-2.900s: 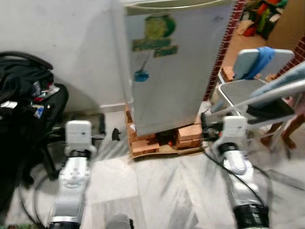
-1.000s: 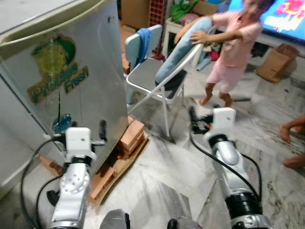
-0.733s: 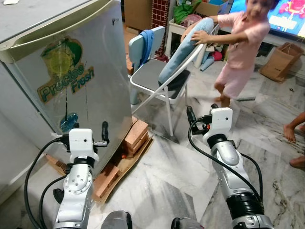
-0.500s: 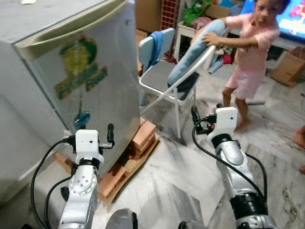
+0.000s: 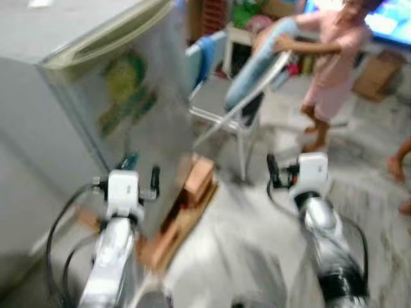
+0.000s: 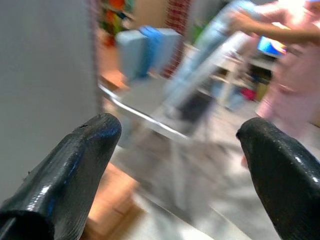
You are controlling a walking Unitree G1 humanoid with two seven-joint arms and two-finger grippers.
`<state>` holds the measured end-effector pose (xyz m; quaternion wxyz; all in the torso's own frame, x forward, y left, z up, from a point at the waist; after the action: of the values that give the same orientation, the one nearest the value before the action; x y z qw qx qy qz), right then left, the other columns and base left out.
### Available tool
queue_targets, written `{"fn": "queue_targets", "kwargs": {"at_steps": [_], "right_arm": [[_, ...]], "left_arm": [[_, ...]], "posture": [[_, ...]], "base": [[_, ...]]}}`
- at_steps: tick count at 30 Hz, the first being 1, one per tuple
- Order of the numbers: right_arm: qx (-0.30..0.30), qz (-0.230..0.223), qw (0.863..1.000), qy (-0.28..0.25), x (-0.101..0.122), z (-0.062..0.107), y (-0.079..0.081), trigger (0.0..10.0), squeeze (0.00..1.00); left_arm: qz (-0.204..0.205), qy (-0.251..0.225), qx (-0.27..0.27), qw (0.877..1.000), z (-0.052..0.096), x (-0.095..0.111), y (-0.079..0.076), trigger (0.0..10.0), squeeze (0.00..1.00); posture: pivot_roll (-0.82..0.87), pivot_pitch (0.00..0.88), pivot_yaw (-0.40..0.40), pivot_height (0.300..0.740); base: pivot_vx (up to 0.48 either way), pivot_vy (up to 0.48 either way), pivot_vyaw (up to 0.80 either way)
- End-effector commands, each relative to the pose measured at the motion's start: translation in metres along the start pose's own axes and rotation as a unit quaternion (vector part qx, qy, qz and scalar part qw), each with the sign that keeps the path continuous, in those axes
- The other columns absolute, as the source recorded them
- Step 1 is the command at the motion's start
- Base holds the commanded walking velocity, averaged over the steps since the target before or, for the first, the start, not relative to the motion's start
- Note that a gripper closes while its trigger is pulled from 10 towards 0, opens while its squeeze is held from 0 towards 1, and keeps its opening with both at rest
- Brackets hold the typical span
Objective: Restocking fridge
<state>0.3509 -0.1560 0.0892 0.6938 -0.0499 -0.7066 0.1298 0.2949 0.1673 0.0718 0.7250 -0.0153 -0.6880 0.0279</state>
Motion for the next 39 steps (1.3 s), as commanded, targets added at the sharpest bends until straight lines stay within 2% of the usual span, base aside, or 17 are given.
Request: {"fn": "queue_targets", "kwargs": {"at_steps": [1,5,8,10,14,17,22,26,34,39], "right_arm": [[-0.007,0.009,1.0,0.008,-0.004,0.002,-0.007,10.0,0.0],[-0.012,0.016,1.0,0.013,-0.006,0.004,-0.011,10.0,0.0],[-0.014,0.016,0.999,0.024,-0.012,0.011,-0.013,10.0,0.0],[-0.009,0.021,0.999,0.039,-0.02,0.019,-0.011,10.0,0.0],[-0.009,0.016,0.998,0.058,-0.028,0.024,-0.01,10.0,0.0],[-0.01,0.014,0.998,0.063,-0.03,0.026,-0.01,10.0,0.0],[-0.015,0.008,0.998,0.065,-0.028,0.027,-0.012,10.0,0.0],[-0.017,0.006,0.998,0.064,-0.025,0.026,-0.012,10.0,0.0],[-0.018,0.004,0.998,0.064,-0.024,0.025,-0.011,10.0,0.0],[-0.018,0.002,0.998,0.061,-0.021,0.024,-0.01,10.0,0.0]], "left_arm": [[0.005,-0.005,-0.014,1.0,0.0,0.002,-0.008,10.0,0.0],[0.014,0.0,-0.028,1.0,0.009,0.001,-0.007,10.0,0.0],[0.013,0.017,-0.038,0.999,0.022,-0.007,-0.005,10.0,0.0],[0.003,0.032,-0.031,0.999,0.033,-0.015,0.003,10.0,0.0],[-0.001,0.038,-0.012,0.999,0.036,-0.018,0.015,10.0,0.0],[-0.006,0.033,0.0,0.999,0.035,-0.016,0.021,10.0,0.0],[-0.018,0.017,0.021,0.999,0.023,-0.008,0.033,10.0,0.0],[-0.021,0.007,0.034,0.999,0.01,-0.001,0.041,10.0,0.0],[-0.027,0.002,0.028,0.999,0.005,0.003,0.041,10.0,0.0],[-0.028,-0.001,0.022,0.999,0.005,0.001,0.039,10.0,0.0]], "posture": [[0.15,0.052,-0.005,0.74],[0.15,0.051,-0.01,0.74],[0.15,0.054,-0.013,0.74],[0.15,0.058,-0.015,0.74],[0.16,0.061,-0.015,0.74],[0.16,0.061,-0.017,0.74],[0.15,0.061,-0.017,0.74],[0.14,0.063,-0.013,0.74],[0.14,0.063,-0.008,0.74],[0.14,0.065,-0.01,0.74]], "base": [[-0.285,0.292,0.0],[0.0,0.0,0.0],[0.0,0.0,0.0],[0.0,0.0,0.0],[0.0,0.0,0.0],[0.0,0.0,0.0],[0.0,0.0,0.0],[0.0,0.0,-0.63],[0.0,0.313,-0.61],[0.0,0.48,0.0]]}}
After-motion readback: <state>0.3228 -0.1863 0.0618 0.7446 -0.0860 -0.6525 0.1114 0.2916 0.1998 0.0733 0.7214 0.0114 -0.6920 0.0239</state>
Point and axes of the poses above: a point about 5 cm out from each wrist's last joint towards the gripper, its own z axis pointing back from the gripper into the wrist, its own x axis along the axis of the wrist's last joint, y = z × x, the point moved 5 cm from there along -z, pointing out of the wrist towards the gripper, and after that the axes turned 11 degrees about z, right-handed, at the moved point
